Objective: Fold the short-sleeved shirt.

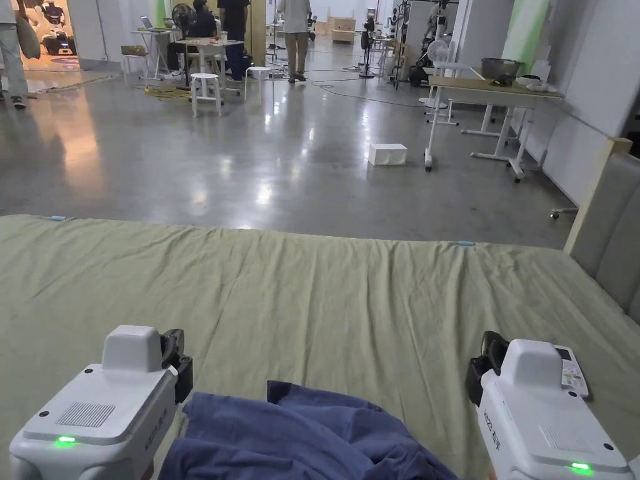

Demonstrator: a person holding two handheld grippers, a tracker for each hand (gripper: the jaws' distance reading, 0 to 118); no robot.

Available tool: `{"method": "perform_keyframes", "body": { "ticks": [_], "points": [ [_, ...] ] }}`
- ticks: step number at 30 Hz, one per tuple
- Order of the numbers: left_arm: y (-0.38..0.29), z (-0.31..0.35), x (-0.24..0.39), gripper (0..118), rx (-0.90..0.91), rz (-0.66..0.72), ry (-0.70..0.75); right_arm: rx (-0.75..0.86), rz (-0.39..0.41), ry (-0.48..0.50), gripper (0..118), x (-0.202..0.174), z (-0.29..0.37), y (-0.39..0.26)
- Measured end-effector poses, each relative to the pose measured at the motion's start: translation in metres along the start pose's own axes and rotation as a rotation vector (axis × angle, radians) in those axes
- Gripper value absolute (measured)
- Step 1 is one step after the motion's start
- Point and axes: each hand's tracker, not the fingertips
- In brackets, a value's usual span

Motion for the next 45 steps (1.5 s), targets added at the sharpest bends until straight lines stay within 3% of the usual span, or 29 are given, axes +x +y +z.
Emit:
{"method": "perform_keyframes", "body": {
  "ticks": [6, 13, 16, 18, 20, 21, 26, 28, 31, 32, 33, 36, 39, 43, 45],
  "points": [
    [-0.039, -0.02, -0.025, 0, -0.264, 0.076, -0.058, -0.019, 0.013, 0.011, 0, -0.003, -0.003, -0.008],
    [-0.104, -0.046, -0.04, 1, -0.593, 0.096, -0.029, -0.064, 0.006, 0.005, 0, 0.0, -0.007, -0.023],
    [-0.129, -0.057, -0.042, 37, -0.748, 0.111, -0.025, -0.086, 0.0, 0.0, 0, 0.002, -0.009, -0.028],
    [-0.144, -0.06, -0.042, 74, -0.799, 0.121, -0.017, -0.1, -0.004, -0.003, 0, 0.003, -0.009, -0.032],
    [-0.156, -0.064, -0.041, 89, -0.824, 0.122, 0.001, -0.112, 0.009, -0.008, 0, 0.002, -0.01, -0.035],
    [-0.16, -0.063, -0.039, 89, -0.833, 0.117, -0.012, -0.118, 0.01, -0.008, 0, 0.002, -0.01, -0.037],
    [-0.18, -0.062, -0.025, 88, -0.843, 0.031, 0.016, -0.142, 0.019, -0.01, 0, 0.002, -0.01, -0.044],
    [-0.179, -0.058, -0.018, 82, -0.838, 0.02, 0.036, -0.151, 0.026, -0.009, 0, 0.001, -0.009, -0.046],
    [-0.176, -0.053, -0.008, 49, -0.806, -0.006, 0.038, -0.162, 0.032, -0.006, 0, 0.0, -0.01, -0.05],
    [-0.176, -0.052, -0.005, 27, -0.795, -0.015, 0.03, -0.165, 0.034, -0.006, 0, 0.0, -0.009, -0.05],
    [-0.176, -0.051, -0.003, 12, -0.788, -0.017, 0.02, -0.169, 0.035, -0.007, 0, -0.001, -0.009, -0.052],
    [-0.177, -0.052, -0.004, 6, -0.796, 0.012, -0.002, -0.18, 0.037, -0.006, 0, -0.001, -0.01, -0.056],
    [-0.171, -0.051, -0.015, 6, -0.782, 0.096, -0.015, -0.195, 0.035, -0.004, 0, 0.004, -0.011, -0.059],
    [-0.161, -0.041, -0.023, 6, -0.738, 0.094, -0.046, -0.223, 0.065, -0.001, 0, 0.02, -0.015, -0.062],
    [-0.154, -0.038, -0.026, 6, -0.717, 0.107, -0.061, -0.351, 0.027, 0.047, 0, 0.03, -0.023, -0.07]
  ]
}}
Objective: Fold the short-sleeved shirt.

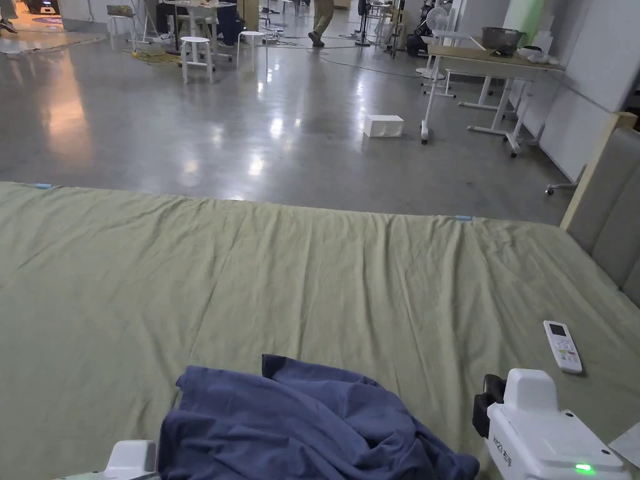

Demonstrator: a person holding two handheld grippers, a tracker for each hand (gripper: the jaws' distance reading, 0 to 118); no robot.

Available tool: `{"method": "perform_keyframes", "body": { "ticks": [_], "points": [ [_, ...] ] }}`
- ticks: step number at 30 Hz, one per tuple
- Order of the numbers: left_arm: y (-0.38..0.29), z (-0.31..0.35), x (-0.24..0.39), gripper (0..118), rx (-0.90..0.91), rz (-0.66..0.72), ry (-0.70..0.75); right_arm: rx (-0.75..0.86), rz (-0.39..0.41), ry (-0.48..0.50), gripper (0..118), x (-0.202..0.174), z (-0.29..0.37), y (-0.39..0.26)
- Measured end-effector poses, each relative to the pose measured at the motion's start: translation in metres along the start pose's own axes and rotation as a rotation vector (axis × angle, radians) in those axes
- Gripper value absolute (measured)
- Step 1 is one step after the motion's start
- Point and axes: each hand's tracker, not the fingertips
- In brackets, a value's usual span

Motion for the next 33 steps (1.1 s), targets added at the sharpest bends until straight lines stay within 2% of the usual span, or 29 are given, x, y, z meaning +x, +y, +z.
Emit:
{"method": "perform_keyframes", "body": {
  "ticks": [2, 4, 7, 8, 12, 14, 15, 18, 19, 20, 23, 28, 33],
  "points": [
    [0.002, 0.003, -0.002, 6, -0.003, 0.009, -0.014, -0.099, 0.053, 0.002, 0, 0.008, -0.013, -0.004],
    [0.005, 0.005, -0.002, 6, 0.011, 0.013, -0.019, -0.169, 0.066, 0.017, 3, 0.014, -0.027, -0.013],
    [0.005, 0.005, -0.002, 6, 0.006, 0.0, -0.013, -0.304, 0.072, 0.03, 58, 0.018, -0.052, -0.031],
    [0.005, 0.003, -0.002, 6, 0.009, -0.005, -0.01, -0.371, 0.087, 0.064, 63, 0.017, -0.061, -0.038],
    [0.004, 0.002, -0.001, 6, 0.001, -0.015, -0.003, -0.495, 0.118, 0.083, 67, 0.01, -0.09, -0.066],
    [0.002, 0.001, -0.002, 6, -0.004, -0.009, 0.002, -0.549, 0.135, 0.074, 66, 0.005, -0.1, -0.078],
    [0.001, 0.001, -0.002, 6, -0.003, -0.006, 0.002, -0.561, 0.134, 0.087, 58, 0.005, -0.105, -0.086],
    [-0.001, -0.003, -0.004, 6, -0.009, -0.003, 0.004, -0.525, 0.116, 0.135, 26, 0.001, -0.102, -0.094],
    [-0.002, -0.003, -0.004, 6, -0.009, -0.003, 0.006, -0.527, 0.122, 0.125, 12, -0.001, -0.1, -0.092],
    [-0.002, -0.002, -0.003, 6, -0.009, -0.002, 0.006, -0.521, 0.131, 0.115, 5, -0.001, -0.098, -0.091],
    [-0.002, 0.0, -0.003, 6, -0.007, -0.002, 0.005, -0.505, 0.108, 0.124, 5, 0.002, -0.091, -0.085],
    [0.011, 0.018, -0.002, 6, 0.052, -0.003, -0.019, -0.377, 0.08, 0.118, 5, 0.008, -0.063, -0.055],
    [0.042, 0.051, -0.006, 6, 0.161, -0.006, -0.045, -0.243, 0.124, 0.093, 5, 0.011, -0.033, -0.01]
  ]
}}
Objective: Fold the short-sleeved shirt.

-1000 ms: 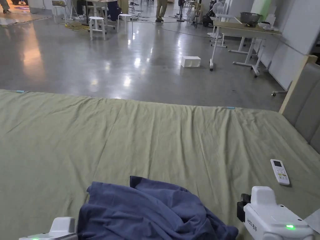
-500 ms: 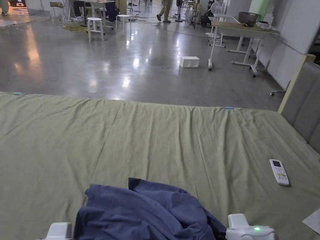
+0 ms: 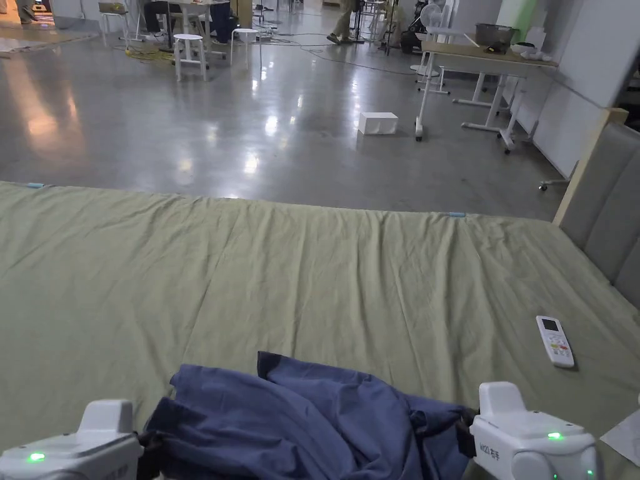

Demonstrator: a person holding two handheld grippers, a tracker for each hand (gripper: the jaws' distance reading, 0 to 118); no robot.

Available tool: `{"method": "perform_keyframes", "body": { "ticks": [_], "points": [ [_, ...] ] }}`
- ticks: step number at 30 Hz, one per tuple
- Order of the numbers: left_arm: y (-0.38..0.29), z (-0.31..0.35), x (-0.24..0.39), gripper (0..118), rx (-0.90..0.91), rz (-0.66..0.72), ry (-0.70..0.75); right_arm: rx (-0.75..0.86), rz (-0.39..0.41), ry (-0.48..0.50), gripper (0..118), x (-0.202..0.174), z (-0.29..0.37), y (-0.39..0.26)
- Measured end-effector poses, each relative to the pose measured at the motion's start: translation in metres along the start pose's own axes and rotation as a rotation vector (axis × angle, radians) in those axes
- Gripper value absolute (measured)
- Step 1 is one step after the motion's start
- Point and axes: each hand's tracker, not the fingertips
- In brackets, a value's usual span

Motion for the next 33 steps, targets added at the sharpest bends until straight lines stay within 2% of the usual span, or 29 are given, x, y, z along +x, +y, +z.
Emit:
{"method": "perform_keyframes", "body": {
  "ticks": [2, 6, 13, 20, 25, 30, 33],
  "points": [
    [0.019, 0.016, -0.001, 6, 0.054, -0.021, -0.001, 0.052, 0.029, -0.028, 5, 0.002, 0.015, 0.014],
    [0.06, 0.048, -0.008, 6, 0.142, -0.034, -0.009, 0.118, -0.025, -0.053, 5, 0.018, 0.042, 0.04],
    [0.122, 0.102, -0.031, 6, 0.253, -0.048, 0.016, 0.229, -0.063, -0.118, 5, 0.047, 0.092, 0.082],
    [0.162, 0.142, -0.04, 6, 0.336, -0.037, 0.06, 0.324, -0.048, -0.171, 5, 0.056, 0.132, 0.121],
    [0.184, 0.161, -0.039, 6, 0.38, -0.02, 0.057, 0.409, -0.056, -0.177, 5, 0.057, 0.153, 0.148],
    [0.204, 0.157, -0.03, 6, 0.405, -0.041, 0.086, 0.51, 0.013, -0.219, 5, 0.05, 0.16, 0.179],
    [0.218, 0.15, -0.032, 6, 0.421, -0.026, 0.088, 0.511, -0.039, -0.209, 5, 0.052, 0.156, 0.194]
  ]
}}
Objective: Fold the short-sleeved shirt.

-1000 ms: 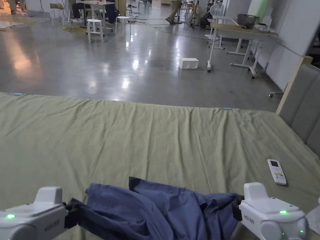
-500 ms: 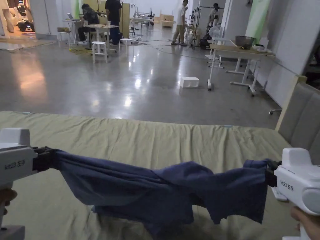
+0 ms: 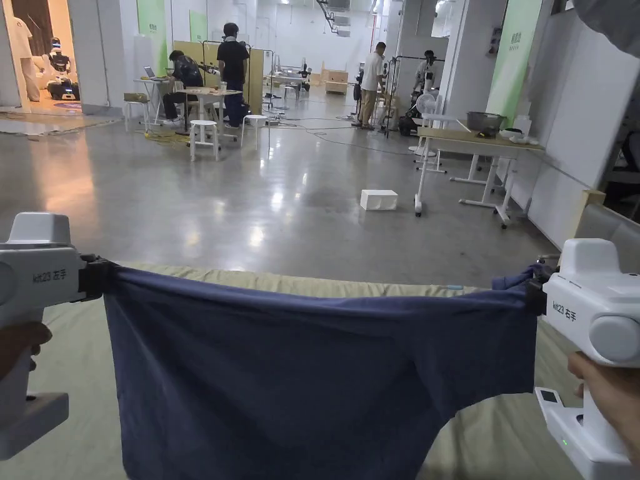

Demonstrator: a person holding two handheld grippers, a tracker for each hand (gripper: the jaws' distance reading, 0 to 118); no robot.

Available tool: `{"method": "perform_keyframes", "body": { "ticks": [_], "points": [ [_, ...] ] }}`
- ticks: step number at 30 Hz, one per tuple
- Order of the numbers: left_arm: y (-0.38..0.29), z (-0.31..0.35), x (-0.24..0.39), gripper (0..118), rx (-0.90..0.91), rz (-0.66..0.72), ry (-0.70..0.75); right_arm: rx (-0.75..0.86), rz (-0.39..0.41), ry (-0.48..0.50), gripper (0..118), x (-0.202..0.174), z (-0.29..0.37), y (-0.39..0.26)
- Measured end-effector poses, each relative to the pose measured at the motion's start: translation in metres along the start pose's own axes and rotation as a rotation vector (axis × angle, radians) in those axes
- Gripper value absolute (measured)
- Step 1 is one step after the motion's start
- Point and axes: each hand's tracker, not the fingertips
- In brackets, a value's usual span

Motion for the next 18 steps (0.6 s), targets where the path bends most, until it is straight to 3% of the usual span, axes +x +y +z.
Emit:
{"method": "perform_keyframes", "body": {
  "ticks": [8, 18],
  "points": [
    [0.033, -0.034, 0.005, 6, 0.02, -0.01, 0.034, 0.046, -0.026, -0.033, 5, -0.004, -0.043, 0.032],
    [0.109, -0.085, 0.014, 6, 0.074, -0.041, 0.076, 0.11, 0.014, -0.069, 5, -0.011, -0.1, 0.099]
  ]
}}
